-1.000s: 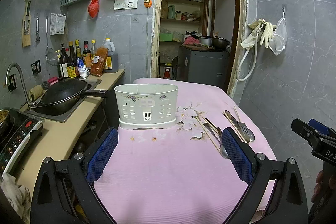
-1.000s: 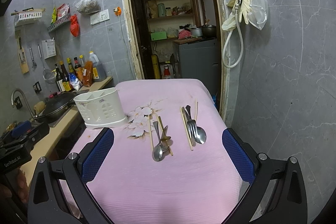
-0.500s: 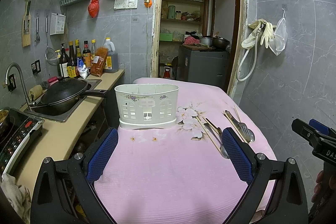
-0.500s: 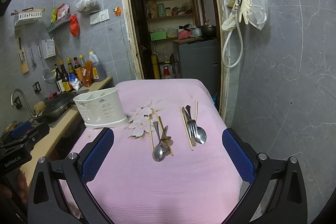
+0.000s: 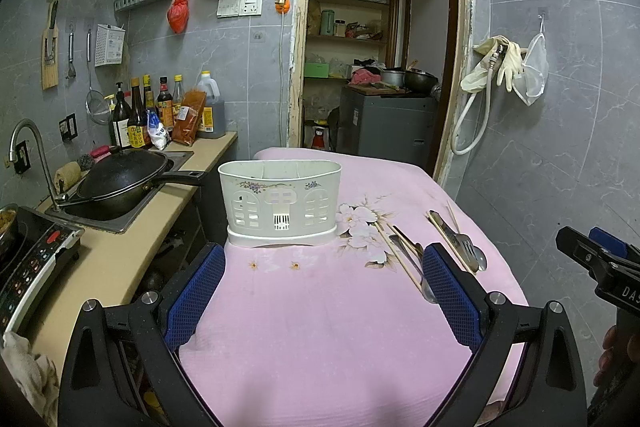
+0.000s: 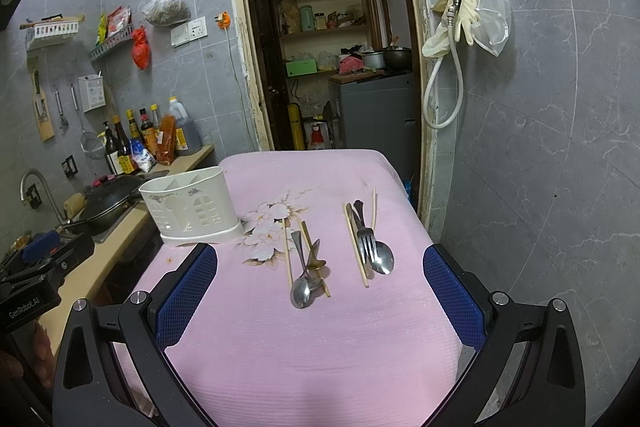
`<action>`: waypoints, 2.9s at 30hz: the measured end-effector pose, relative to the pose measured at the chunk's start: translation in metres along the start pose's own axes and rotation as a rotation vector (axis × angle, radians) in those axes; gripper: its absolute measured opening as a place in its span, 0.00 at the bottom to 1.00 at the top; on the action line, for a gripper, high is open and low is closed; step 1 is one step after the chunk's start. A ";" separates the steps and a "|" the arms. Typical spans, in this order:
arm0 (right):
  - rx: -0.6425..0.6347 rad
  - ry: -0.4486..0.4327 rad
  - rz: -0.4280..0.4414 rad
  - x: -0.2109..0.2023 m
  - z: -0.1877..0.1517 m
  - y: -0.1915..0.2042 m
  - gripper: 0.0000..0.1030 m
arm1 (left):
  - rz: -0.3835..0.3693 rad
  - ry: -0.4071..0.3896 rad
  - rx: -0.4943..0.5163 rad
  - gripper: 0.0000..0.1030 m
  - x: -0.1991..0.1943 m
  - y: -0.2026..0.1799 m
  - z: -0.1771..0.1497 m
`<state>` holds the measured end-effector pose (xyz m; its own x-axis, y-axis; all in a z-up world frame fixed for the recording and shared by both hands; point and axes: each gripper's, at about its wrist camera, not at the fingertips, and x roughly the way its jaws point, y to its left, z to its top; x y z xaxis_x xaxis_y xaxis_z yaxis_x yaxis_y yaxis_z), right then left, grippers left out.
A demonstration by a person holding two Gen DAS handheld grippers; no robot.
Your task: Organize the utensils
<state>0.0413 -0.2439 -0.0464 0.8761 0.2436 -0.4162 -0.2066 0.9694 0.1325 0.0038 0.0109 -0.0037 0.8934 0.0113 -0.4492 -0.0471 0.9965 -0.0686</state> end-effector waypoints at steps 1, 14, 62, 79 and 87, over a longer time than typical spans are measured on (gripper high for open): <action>0.000 0.000 0.000 0.000 0.000 0.000 1.00 | 0.000 0.001 0.000 0.94 0.000 0.000 0.000; 0.007 0.015 -0.006 0.011 -0.010 0.001 1.00 | -0.001 0.010 0.000 0.94 0.007 0.002 -0.004; -0.090 0.143 -0.020 0.156 0.046 -0.056 0.99 | -0.063 0.200 0.044 0.94 0.190 -0.038 0.033; -0.006 0.430 0.136 0.288 0.039 -0.122 0.45 | -0.121 0.507 -0.001 0.46 0.313 -0.063 -0.006; 0.020 0.524 0.171 0.329 0.040 -0.131 0.43 | -0.127 0.601 -0.031 0.40 0.335 -0.068 -0.009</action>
<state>0.3736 -0.2917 -0.1648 0.4958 0.3846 -0.7786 -0.3142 0.9153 0.2520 0.3028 -0.0540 -0.1574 0.4846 -0.1643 -0.8592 0.0219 0.9842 -0.1758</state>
